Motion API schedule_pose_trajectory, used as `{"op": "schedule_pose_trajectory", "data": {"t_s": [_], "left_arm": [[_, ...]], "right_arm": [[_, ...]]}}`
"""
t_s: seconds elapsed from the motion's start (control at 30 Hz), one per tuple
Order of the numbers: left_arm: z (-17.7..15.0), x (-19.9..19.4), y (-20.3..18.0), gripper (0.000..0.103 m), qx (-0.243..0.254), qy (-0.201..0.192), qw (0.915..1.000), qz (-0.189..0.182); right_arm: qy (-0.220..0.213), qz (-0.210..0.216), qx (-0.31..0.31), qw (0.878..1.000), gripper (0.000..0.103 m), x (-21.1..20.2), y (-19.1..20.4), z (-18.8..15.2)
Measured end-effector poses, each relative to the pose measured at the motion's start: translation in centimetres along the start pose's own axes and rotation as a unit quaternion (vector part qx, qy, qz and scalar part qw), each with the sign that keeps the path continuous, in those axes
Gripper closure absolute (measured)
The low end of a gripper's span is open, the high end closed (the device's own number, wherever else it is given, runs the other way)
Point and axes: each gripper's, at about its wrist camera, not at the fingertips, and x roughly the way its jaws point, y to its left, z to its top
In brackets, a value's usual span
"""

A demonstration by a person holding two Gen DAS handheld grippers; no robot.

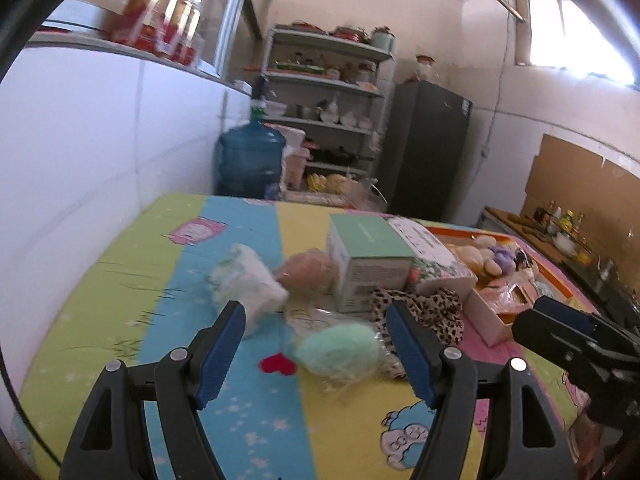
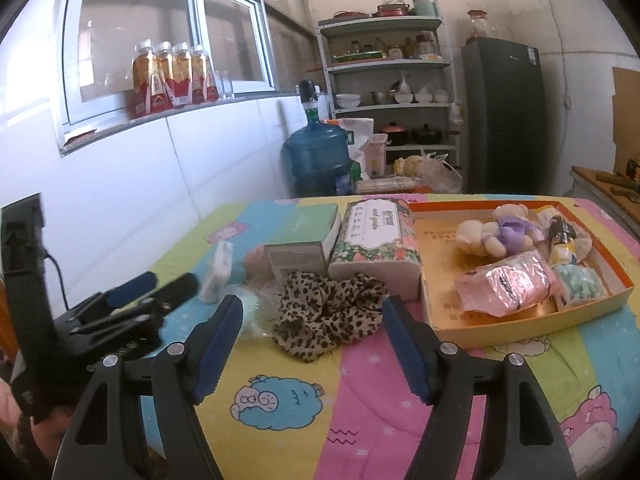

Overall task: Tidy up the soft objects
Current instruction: 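Grasp the bagged green ball with the left tool while the right grasps the leopard scrunchie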

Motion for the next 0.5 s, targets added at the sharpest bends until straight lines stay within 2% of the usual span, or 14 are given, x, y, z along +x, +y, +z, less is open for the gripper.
{"op": "schedule_pose_trajectory", "data": {"t_s": [0.17, 0.37, 0.5], "left_arm": [[0.1, 2.8, -1.2, 0.030, 0.009, 0.039, 0.9992, -0.005], [-0.8, 5.2, -2.0, 0.030, 0.024, 0.082, 0.9963, 0.012], [-1.3, 5.3, -1.7, 0.030, 0.018, 0.086, 0.9961, 0.006]], "right_arm": [[0.002, 0.000, 0.004, 1.000, 0.029, 0.2, -0.9, -0.1], [0.004, -0.001, 0.013, 1.000, 0.029, 0.7, -1.9, -0.1], [0.013, 0.002, 0.017, 1.000, 0.029, 1.5, -2.3, -0.2]]}}
